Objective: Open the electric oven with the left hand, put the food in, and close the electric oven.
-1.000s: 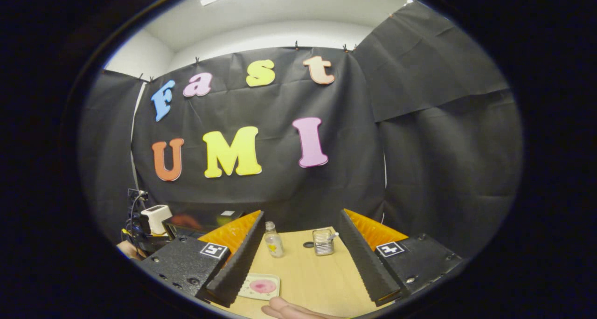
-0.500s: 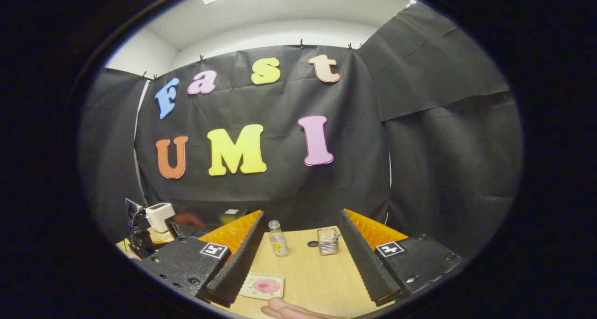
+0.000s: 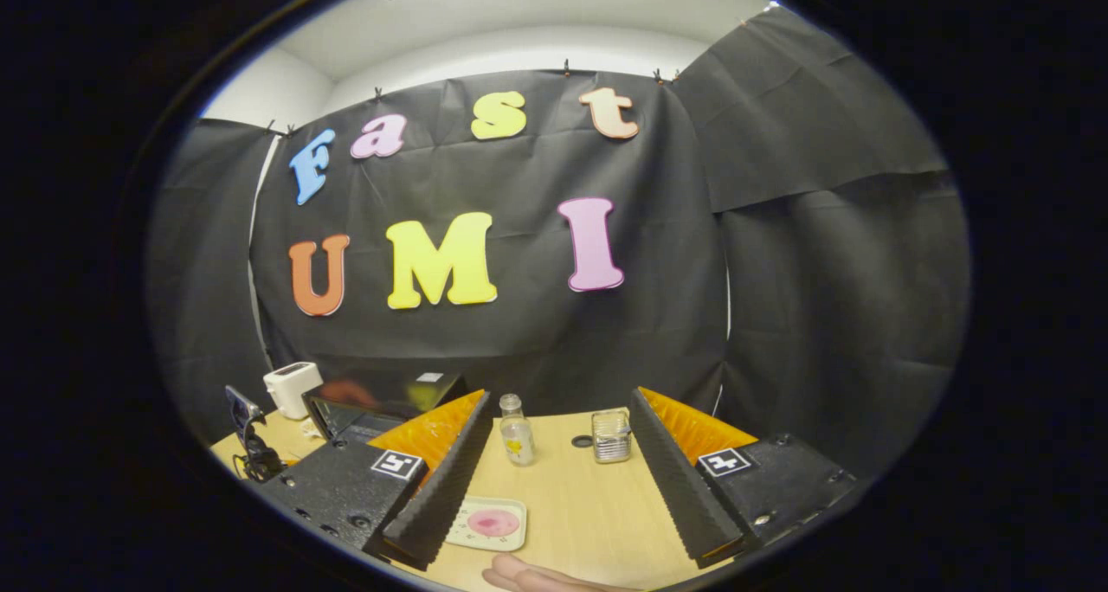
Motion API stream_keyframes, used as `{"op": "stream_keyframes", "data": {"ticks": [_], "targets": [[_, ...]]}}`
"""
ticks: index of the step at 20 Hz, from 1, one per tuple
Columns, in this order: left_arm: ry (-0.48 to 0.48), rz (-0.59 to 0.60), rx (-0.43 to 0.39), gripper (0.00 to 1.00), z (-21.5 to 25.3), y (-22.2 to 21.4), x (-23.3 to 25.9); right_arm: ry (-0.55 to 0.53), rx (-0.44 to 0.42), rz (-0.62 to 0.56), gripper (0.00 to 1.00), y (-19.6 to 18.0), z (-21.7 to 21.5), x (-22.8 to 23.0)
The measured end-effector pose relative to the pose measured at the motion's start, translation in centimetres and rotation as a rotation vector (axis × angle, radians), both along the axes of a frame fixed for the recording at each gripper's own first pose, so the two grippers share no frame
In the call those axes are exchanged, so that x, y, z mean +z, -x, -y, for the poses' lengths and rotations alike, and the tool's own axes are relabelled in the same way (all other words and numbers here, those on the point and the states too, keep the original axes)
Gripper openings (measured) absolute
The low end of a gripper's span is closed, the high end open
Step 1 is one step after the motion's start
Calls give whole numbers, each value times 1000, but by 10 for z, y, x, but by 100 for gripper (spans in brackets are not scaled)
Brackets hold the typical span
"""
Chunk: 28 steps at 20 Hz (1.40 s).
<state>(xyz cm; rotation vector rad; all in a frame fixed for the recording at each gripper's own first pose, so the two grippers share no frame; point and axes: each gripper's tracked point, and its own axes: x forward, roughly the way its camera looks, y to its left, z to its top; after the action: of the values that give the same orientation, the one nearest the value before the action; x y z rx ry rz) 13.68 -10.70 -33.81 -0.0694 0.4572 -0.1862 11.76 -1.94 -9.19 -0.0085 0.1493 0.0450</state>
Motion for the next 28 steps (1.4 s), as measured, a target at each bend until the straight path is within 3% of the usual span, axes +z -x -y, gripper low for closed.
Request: {"op": "stream_keyframes", "data": {"ticks": [7,13,20,28], "targets": [[0,-176,-7,95,6,22,-56,22,27,-49,96,-6,-14,-20],[-2,-128,-5,95,4,22,-51,36,24,-75,96,-10,-13,-30],[-83,-34,41,97,-12,23,-25,85,35,-197,96,-29,-21,-74],[-55,120,53,97,-21,36,47,82,66,-471,100,-53,-34,-166]]}}
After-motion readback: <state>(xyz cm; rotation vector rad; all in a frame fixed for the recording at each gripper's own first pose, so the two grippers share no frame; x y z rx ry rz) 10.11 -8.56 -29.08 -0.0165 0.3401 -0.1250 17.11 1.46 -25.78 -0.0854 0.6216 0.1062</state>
